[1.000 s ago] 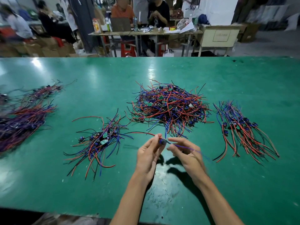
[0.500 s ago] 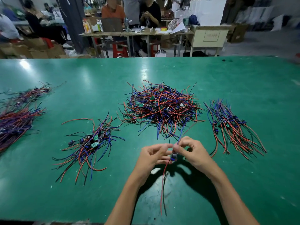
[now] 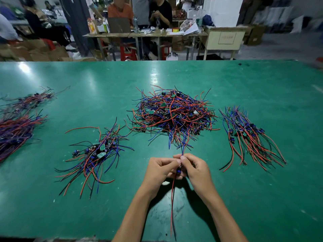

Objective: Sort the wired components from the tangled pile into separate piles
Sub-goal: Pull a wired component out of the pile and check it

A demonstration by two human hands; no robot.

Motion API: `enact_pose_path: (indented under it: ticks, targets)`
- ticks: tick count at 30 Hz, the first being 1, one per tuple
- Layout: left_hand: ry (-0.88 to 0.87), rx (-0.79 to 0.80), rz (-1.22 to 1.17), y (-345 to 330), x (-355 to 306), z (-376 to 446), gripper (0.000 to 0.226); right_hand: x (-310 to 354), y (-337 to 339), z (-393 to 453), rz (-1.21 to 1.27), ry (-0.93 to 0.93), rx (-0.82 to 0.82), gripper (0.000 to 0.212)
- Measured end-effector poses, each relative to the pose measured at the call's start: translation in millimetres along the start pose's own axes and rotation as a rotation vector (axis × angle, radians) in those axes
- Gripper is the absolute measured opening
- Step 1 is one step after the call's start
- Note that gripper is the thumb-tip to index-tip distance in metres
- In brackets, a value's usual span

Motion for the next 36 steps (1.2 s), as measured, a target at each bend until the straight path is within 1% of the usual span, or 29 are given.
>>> enact_pose_path:
  ticks: [2, 6, 11, 13, 16, 19, 21, 23, 24, 27, 30, 32, 34, 36]
  targets:
    - [-0.010, -0.028, 0.036, 0.6, -0.5, 0.1, 0.016, -7.0, -2.5, 4.3, 0.049, -0.048, -0.053, 0.032]
    - [-0.007, -0.054, 0.050, -1.4, -2.4, 1.0, 0.019, -9.5, -6.5, 17.3, 0.144, -0.128, -0.093, 0.039]
    - [0.047, -0.033, 0.033, -0.7, 0.3, -0.5, 0.016, 13.4, 12.1, 36.6, 0.028, -0.119, -0.214, 0.029]
    - [0.066, -0.017, 0.033, -0.9, 0.8, -1.5, 0.015, 22.0, 19.8, 43.1, 0.062, -0.125, -0.238, 0.029]
    - [0.065, -0.017, 0.018, 0.3, -0.1, -2.4, 0.013, 30.4, 22.4, 51.9, 0.128, -0.181, -0.218, 0.027]
    - [0.068, -0.008, -0.026, 1.3, -3.5, -2.9, 0.012, 22.8, 16.3, 53.9, 0.278, -0.263, -0.148, 0.024]
    - [0.087, 0.000, -0.078, 2.0, -3.8, -3.2, 0.018, 19.1, 10.0, 48.8, 0.223, -0.224, -0.042, 0.025]
    - [0.107, 0.002, -0.151, 3.8, -3.8, -1.6, 0.018, 14.3, -1.3, 38.0, 0.117, -0.147, 0.100, 0.024]
    - [0.111, 0.020, -0.174, 3.7, -3.9, -0.6, 0.019, 11.5, -4.5, 32.5, 0.078, -0.114, 0.138, 0.024]
    - [0.125, 0.102, -0.159, -1.5, -3.4, 0.6, 0.025, 5.4, 5.4, 25.7, 0.079, -0.068, 0.109, 0.027]
    - [0.150, 0.113, -0.145, 0.5, 1.6, 2.2, 0.031, 5.7, 9.0, 24.3, 0.108, -0.063, 0.119, 0.026]
    - [0.174, 0.119, -0.158, 2.0, 4.3, 2.7, 0.035, 3.4, 15.3, 25.5, 0.198, -0.065, 0.054, 0.020]
    - [0.182, 0.141, -0.161, 1.8, 5.5, 2.7, 0.031, -2.6, 27.9, 27.4, 0.327, -0.085, -0.035, 0.014]
    - [0.175, 0.135, -0.164, 3.4, 6.0, 2.8, 0.023, -7.2, 34.3, 28.1, 0.443, -0.115, -0.043, 0.013]
Point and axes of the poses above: each hand's wrist, its own z-axis towards the middle knuckle, its own y-axis out of the back of the hand, x = y × z, the point moved 9 cm from there along z, towards the middle knuckle, and after that the axes turned 11 degrees about -y, right-handed, at the moved point
